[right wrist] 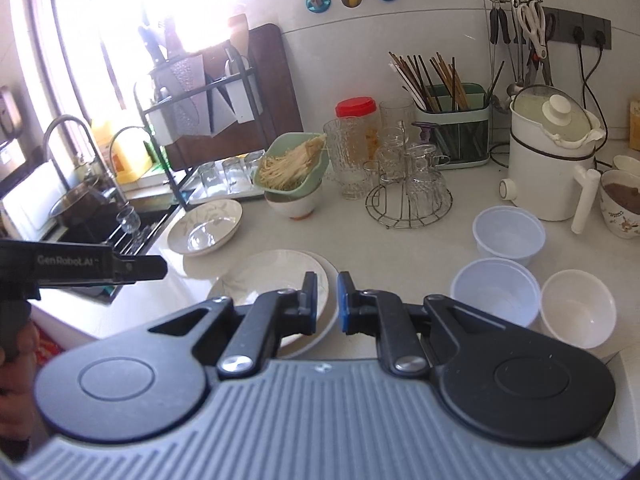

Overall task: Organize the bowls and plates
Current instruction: 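Lower the leaf-pattern plate onto the rose plate and open both grippers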

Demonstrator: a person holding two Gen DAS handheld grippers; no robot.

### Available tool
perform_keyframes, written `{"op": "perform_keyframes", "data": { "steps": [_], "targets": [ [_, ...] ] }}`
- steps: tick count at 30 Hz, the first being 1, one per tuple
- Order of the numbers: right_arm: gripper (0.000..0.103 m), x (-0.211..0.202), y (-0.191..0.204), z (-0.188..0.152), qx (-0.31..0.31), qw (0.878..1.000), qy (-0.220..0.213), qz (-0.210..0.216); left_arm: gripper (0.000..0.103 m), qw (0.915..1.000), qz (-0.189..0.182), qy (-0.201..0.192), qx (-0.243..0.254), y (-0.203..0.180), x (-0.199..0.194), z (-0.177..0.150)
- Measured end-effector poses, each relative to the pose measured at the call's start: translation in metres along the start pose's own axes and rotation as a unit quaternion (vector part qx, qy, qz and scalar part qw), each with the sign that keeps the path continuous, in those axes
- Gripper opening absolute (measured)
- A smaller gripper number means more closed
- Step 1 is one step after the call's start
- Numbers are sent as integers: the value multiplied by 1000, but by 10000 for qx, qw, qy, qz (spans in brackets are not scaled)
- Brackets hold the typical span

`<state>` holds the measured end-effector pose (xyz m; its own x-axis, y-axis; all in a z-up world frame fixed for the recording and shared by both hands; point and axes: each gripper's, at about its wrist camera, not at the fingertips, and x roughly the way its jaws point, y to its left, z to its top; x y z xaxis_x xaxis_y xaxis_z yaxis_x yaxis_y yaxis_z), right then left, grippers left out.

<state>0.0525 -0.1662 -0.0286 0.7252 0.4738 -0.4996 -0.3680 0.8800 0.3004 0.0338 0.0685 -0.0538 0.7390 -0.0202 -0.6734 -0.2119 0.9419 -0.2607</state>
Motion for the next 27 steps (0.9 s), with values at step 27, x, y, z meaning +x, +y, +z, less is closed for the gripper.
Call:
{"op": "perform_keyframes", "data": {
  "steps": [27],
  "targets": [
    [14,10,-1,-7,-203,9987,276,366,51,9968,578,223,-514,20,7,-13]
  ]
}}
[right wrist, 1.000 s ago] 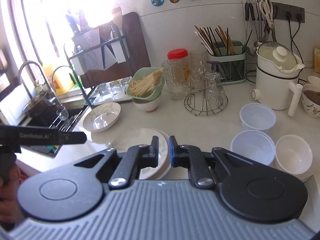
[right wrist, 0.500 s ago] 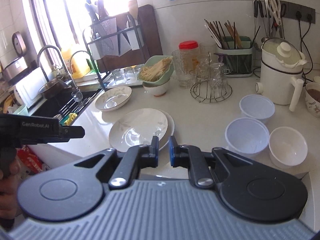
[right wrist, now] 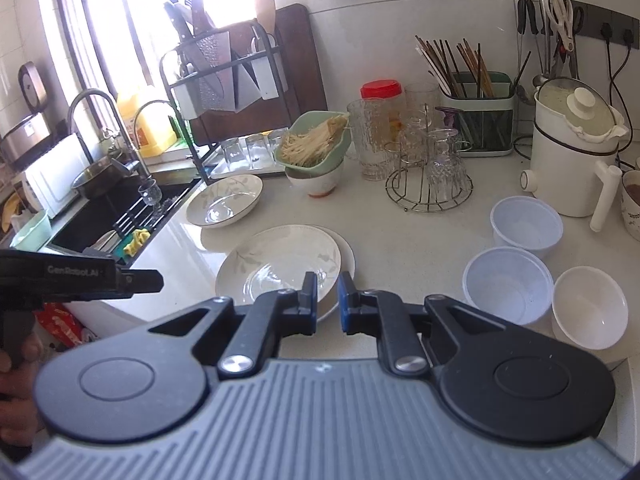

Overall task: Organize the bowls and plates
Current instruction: 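Lower the leaf-pattern plate onto the rose plate and open both grippers, then move both grippers to the second leaf-pattern plate by the rack and grasp its rim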

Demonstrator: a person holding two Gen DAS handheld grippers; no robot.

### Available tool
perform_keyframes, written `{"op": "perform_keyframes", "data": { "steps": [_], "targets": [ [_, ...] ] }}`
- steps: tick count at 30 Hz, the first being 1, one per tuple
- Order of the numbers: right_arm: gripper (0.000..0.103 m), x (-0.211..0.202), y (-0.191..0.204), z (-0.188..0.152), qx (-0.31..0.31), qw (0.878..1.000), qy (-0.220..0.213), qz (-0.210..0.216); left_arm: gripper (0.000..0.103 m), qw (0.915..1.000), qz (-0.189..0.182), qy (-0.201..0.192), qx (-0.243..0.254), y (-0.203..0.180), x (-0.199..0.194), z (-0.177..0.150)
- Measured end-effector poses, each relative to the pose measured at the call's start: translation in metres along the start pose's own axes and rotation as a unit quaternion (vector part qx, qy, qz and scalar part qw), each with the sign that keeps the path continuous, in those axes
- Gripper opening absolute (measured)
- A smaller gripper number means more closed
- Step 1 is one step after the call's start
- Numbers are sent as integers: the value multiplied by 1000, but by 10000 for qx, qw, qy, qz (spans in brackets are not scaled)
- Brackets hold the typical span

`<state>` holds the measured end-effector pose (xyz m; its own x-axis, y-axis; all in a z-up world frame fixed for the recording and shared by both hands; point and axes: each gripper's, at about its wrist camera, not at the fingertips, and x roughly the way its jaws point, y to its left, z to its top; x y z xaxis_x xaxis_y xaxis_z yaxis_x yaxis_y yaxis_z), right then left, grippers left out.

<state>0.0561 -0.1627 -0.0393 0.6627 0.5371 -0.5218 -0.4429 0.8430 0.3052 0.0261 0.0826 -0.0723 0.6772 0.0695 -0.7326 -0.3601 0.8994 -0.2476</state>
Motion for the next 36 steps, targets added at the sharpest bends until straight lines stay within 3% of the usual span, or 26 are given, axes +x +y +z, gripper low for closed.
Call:
{"op": "perform_keyframes", "data": {
  "steps": [9,11,13,15,17,19,27,36],
  "targets": [
    [16,51,20,32,107,9996,58,-266,58,9986,-180,315,397,21,69,69],
    [31,66,22,38,115,9992,113,-375,65,9979,-272,402,421,29,85,81],
    [58,78,23,44,182,9988,120,-432,69,9972,-357,439,497,37,99,94],
    [77,89,27,47,211,9984,126,-505,75,9971,-337,377,572,46,110,106],
    [78,103,30,51,230,9982,135,-543,85,9968,-326,351,638,56,122,118],
    [78,117,33,55,291,9982,191,-495,88,9968,-318,345,641,68,134,132],
    [78,175,57,74,620,9969,317,-370,88,9976,-114,442,520,123,177,179],
    [78,237,86,94,659,9960,546,-244,88,9975,-174,621,294,179,225,221]
  ]
}}
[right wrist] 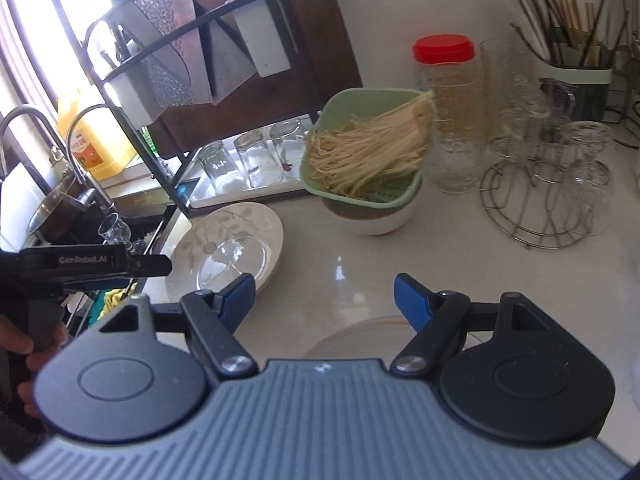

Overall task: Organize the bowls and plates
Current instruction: 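Move both grippers to the second leaf-pattern plate by the rack and grasp its rim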

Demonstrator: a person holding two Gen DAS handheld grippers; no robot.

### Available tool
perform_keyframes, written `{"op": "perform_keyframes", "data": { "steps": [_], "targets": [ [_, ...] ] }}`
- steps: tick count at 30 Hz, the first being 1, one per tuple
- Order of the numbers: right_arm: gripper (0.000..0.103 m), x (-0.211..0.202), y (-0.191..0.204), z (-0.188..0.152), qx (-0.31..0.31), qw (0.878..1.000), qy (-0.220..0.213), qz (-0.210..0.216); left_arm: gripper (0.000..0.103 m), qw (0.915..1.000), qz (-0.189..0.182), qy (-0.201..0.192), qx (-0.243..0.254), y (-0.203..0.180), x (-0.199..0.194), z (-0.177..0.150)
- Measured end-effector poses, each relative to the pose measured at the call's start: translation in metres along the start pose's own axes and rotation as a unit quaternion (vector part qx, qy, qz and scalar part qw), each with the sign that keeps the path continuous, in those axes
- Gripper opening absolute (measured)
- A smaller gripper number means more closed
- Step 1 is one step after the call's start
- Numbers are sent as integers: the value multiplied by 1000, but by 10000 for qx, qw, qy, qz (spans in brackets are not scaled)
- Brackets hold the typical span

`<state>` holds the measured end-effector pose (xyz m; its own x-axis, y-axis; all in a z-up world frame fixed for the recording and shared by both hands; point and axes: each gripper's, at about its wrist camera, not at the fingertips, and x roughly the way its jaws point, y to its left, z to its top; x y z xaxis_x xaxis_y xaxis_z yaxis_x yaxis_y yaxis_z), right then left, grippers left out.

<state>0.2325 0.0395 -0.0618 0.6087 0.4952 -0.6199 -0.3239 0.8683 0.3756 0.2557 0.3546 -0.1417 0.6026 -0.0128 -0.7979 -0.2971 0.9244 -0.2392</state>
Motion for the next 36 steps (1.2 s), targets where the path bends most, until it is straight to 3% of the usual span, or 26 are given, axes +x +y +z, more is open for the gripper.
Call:
{"op": "perform_keyframes", "data": {
  "steps": [7,10,15,17,19,21,23,27,31,36],
  "targets": [
    [76,49,22,17,2,9995,259,155,88,9998,-42,135,-119,38,34,24],
    [70,76,28,25,54,9987,463,188,87,9996,-68,230,-125,50,52,30],
    [57,114,34,34,169,9965,788,217,84,9977,-197,325,-557,72,77,39],
    [49,130,35,34,258,9952,935,163,78,9976,-155,344,-579,77,84,41],
    [41,144,35,33,329,9934,1099,80,74,9958,-342,435,-729,84,92,43],
    [40,156,34,32,427,9915,1231,71,69,9952,-556,465,-660,86,99,45],
    [40,164,34,31,516,9897,1335,69,62,9963,-514,503,-478,84,104,46],
    [30,177,33,29,619,9873,1465,63,53,9935,-741,676,-539,87,116,52],
    [20,187,37,30,600,9867,1507,55,43,9936,-753,783,-319,84,128,57],
    [17,194,39,29,607,9850,1612,104,36,9941,-676,843,-70,79,137,60]
  ]
}}
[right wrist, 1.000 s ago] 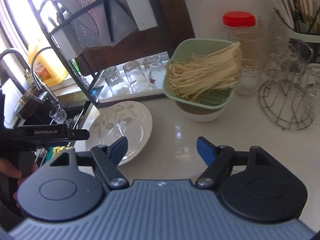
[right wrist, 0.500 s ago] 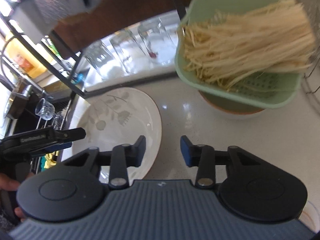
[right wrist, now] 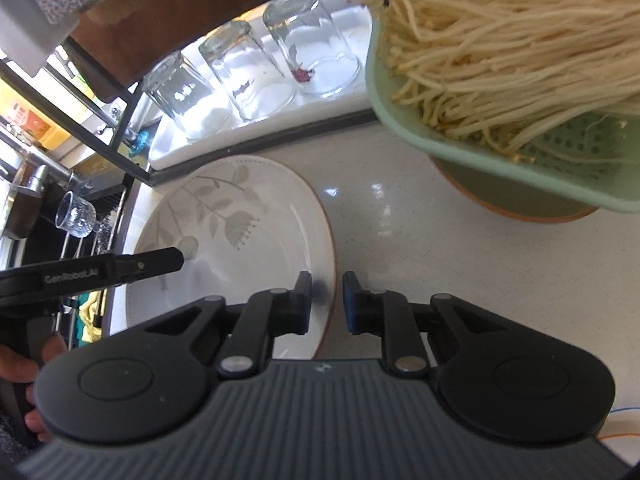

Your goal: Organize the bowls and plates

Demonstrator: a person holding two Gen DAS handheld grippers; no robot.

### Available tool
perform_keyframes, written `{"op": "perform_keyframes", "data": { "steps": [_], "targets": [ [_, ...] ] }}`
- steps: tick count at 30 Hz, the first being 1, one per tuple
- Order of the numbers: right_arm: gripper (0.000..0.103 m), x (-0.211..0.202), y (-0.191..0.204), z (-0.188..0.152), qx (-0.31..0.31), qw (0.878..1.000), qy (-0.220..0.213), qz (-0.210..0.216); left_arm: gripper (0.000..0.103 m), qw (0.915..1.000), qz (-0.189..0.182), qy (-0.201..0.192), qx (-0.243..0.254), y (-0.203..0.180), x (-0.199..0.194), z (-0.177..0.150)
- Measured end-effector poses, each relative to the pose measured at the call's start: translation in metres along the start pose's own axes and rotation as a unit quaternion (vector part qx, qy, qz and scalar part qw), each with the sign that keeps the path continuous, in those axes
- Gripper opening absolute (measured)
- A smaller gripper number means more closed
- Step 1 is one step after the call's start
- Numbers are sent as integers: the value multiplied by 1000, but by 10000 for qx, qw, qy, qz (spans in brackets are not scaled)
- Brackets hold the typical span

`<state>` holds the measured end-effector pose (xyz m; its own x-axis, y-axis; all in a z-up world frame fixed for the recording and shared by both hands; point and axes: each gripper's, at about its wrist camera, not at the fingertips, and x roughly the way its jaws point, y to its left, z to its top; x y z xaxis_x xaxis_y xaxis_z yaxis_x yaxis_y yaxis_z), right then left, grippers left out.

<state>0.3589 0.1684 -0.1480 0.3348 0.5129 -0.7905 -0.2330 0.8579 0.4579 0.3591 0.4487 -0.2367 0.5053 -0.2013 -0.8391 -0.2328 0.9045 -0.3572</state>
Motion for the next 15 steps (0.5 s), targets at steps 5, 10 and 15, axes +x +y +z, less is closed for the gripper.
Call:
{"op": "perform_keyframes", "data": {
  "steps": [5,10,15],
  "targets": [
    [17,0,2,-1,-71,10000,15,-20,36,9998,-147,69,-115,6,-1,-1],
    [18,-13,5,-4,-236,9996,-132,5,36,9998,-201,24,-69,1,-13,-5],
    [18,-32,1,-9,-109,9996,-221,98,36,9993,-364,-6,-58,-7,-31,-11]
  ]
}}
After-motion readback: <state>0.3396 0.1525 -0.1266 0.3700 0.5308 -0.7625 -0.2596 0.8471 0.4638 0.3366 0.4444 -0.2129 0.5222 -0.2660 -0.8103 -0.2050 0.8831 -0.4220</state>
